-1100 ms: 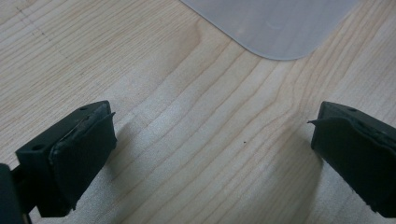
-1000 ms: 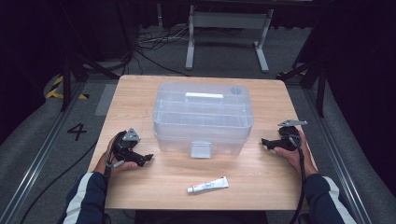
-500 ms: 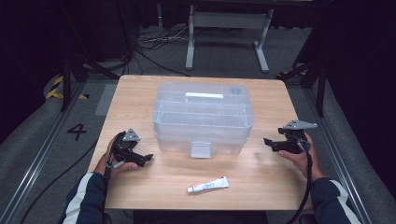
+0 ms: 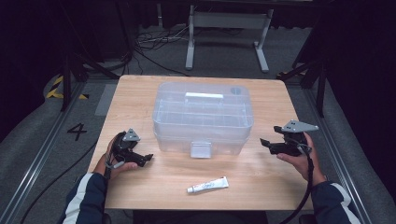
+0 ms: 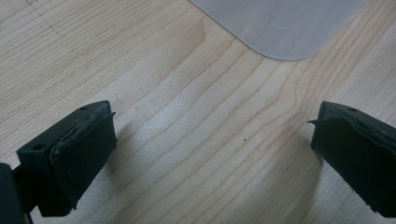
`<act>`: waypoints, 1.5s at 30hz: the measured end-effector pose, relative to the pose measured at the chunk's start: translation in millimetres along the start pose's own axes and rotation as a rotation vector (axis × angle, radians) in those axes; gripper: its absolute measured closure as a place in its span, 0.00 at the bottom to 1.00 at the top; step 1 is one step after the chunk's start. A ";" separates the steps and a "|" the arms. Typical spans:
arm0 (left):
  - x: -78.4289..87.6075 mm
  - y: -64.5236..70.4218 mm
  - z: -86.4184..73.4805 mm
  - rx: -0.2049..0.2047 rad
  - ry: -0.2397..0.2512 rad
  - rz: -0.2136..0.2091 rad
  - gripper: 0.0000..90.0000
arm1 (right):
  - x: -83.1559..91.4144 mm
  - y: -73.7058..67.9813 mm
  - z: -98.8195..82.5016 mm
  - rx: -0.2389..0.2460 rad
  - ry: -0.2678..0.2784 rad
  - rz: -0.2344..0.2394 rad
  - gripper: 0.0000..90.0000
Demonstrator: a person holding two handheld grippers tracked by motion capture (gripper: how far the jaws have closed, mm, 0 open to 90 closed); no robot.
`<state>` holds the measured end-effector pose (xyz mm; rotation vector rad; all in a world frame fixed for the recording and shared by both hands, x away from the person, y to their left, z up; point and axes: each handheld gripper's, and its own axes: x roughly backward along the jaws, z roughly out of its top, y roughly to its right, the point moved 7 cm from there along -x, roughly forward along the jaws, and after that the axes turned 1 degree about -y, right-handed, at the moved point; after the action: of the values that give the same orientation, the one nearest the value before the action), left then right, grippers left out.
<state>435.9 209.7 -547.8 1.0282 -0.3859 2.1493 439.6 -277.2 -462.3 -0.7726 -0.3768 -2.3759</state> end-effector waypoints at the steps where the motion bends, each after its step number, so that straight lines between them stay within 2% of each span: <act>1: 0.0 -0.2 0.0 -0.001 0.000 0.001 0.00 | 2.1 -2.7 2.0 0.004 0.007 0.004 0.26; 13: 0.0 -0.1 0.0 -0.001 0.000 0.001 0.00 | 15.6 -25.5 19.3 0.060 0.062 0.037 0.28; 20: 0.0 -0.1 0.0 -0.001 0.000 0.002 0.00 | 19.9 -31.8 25.6 0.070 0.082 0.053 0.29; 26: 0.2 -0.1 -0.1 -0.001 0.001 0.006 0.00 | 25.9 -33.8 36.1 0.099 0.106 0.056 0.30; 29: 0.2 -0.3 0.0 -0.001 0.000 0.009 0.00 | 35.2 -35.5 50.4 0.115 0.139 0.058 0.31; 36: 0.7 0.5 -0.6 0.009 -0.002 0.013 0.00 | 43.9 -40.1 72.5 0.155 0.161 0.057 0.33; 40: 0.7 0.5 -0.6 0.009 -0.002 0.013 0.00 | 45.6 -43.0 86.4 0.173 0.169 0.066 0.33; 41: 0.6 0.5 -0.6 0.009 -0.002 0.013 0.00 | 44.3 -44.2 94.7 0.189 0.170 0.067 0.33; 45: 0.7 0.5 -0.6 0.009 -0.002 0.013 0.00 | 41.0 -46.6 103.8 0.206 0.169 0.079 0.33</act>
<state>434.9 210.0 -547.7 1.0358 -0.3853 2.1631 429.2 -215.1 -359.0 -0.4805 -0.5003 -2.2645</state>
